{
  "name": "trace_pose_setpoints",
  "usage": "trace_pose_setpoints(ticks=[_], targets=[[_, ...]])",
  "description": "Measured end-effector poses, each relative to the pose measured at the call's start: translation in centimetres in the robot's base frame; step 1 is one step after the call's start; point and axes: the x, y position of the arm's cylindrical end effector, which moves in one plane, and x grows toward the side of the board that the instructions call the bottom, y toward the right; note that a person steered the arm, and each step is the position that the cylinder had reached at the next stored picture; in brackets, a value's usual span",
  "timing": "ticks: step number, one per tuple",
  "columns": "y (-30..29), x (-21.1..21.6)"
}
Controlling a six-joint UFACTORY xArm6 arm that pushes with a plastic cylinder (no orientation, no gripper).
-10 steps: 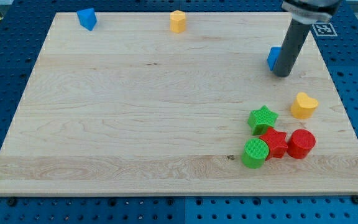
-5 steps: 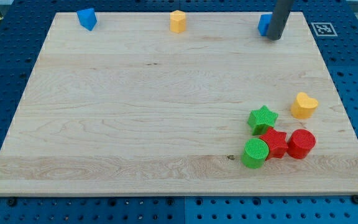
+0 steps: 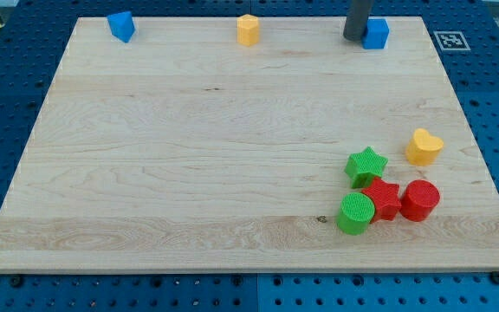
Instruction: Slide the blue cube to the top right
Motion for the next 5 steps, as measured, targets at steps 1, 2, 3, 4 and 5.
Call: trace_pose_setpoints(ticks=[1,2,3,4,5], targets=[[0.2,0.0],[1.0,0.0],[2.6,0.0],[3.7,0.0],[3.3,0.7]])
